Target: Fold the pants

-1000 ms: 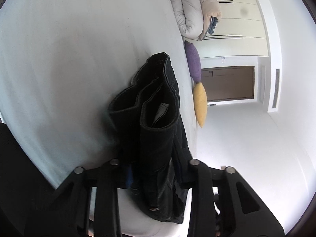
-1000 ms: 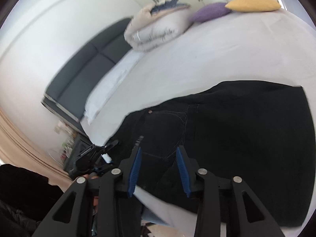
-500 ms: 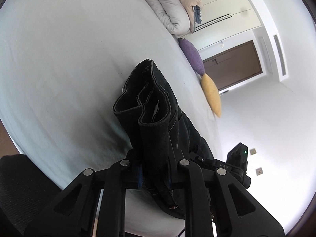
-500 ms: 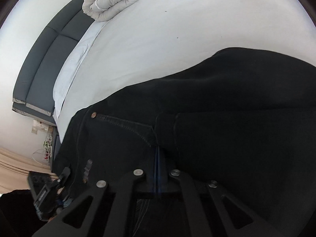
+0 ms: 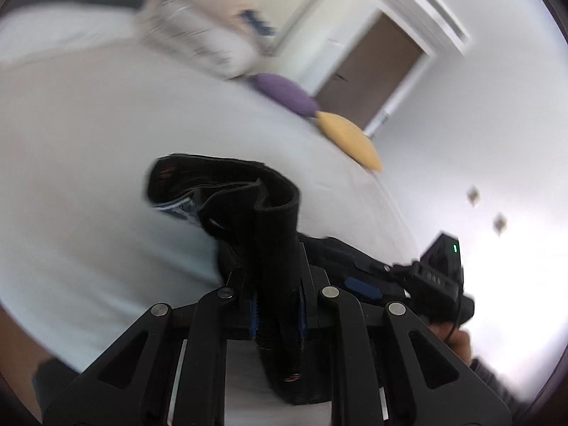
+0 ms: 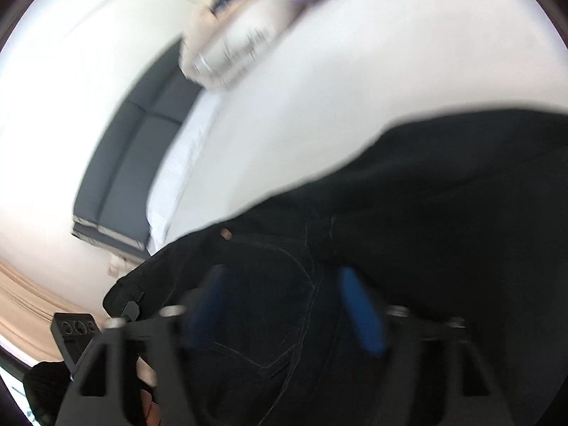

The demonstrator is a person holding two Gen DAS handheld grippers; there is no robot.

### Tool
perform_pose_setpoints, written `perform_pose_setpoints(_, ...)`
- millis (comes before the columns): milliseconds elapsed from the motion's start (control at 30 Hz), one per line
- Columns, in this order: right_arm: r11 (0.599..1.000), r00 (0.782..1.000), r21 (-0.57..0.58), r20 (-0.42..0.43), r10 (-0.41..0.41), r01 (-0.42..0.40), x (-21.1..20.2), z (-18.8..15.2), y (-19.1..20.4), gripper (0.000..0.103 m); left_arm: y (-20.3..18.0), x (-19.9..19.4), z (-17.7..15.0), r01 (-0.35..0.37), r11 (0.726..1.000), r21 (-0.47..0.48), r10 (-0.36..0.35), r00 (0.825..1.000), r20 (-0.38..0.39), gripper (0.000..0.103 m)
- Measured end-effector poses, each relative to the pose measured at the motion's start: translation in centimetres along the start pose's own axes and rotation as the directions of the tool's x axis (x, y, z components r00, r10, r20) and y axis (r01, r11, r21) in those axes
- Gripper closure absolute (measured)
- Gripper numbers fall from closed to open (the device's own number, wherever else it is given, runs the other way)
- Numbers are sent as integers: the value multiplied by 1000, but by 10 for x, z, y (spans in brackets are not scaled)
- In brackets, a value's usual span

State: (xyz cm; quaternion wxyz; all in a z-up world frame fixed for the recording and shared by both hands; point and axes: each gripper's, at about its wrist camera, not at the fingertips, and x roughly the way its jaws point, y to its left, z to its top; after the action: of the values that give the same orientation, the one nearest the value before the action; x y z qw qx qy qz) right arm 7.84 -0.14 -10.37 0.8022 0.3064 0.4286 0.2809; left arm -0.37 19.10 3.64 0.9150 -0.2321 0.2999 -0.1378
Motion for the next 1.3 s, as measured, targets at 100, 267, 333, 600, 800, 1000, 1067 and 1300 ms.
perform_pose_setpoints(100, 996, 1000, 81, -8, 28, -27, -17, 6, -22, 28, -64, 20, -3, 19, 979, 205, -13, 999, -33, 89)
perform_pose_setpoints(267, 980, 996, 179, -16, 90, -85, -41, 10, -61, 28, -139, 77, -37, 60, 890, 453, 10, 988, -151, 89)
perform_pose_setpoints(333, 967, 989, 218, -25, 144, -135, -47, 9, -74, 28, -155, 102, -59, 69, 851, 520, 44, 978, -203, 89)
perform_pose_setpoints(600, 979, 986, 163, -91, 137, -121, -63, 13, -92, 28, -179, 154, -106, 27, 761, 648, 181, 950, -253, 89)
perform_pose_setpoints(800, 996, 987, 83, -154, 47, -34, -42, 25, -73, 29, -187, 156, -118, 26, 737, 675, 201, 946, -256, 89)
perform_pose_setpoints(1000, 998, 981, 68, -194, 9, 5, -29, 31, -71, 65, -176, 162, -112, 36, 744, 667, 202, 940, -276, 89)
perform_pose_setpoints(1067, 999, 980, 52, -198, -8, 18, -27, 28, -69, 81, -169, 162, -107, 42, 752, 657, 198, 937, -287, 89)
perform_pose_setpoints(1300, 996, 985, -12, -149, -87, 86, -36, 22, -56, 88, -171, 162, -99, 68, 771, 634, 177, 932, -315, 89)
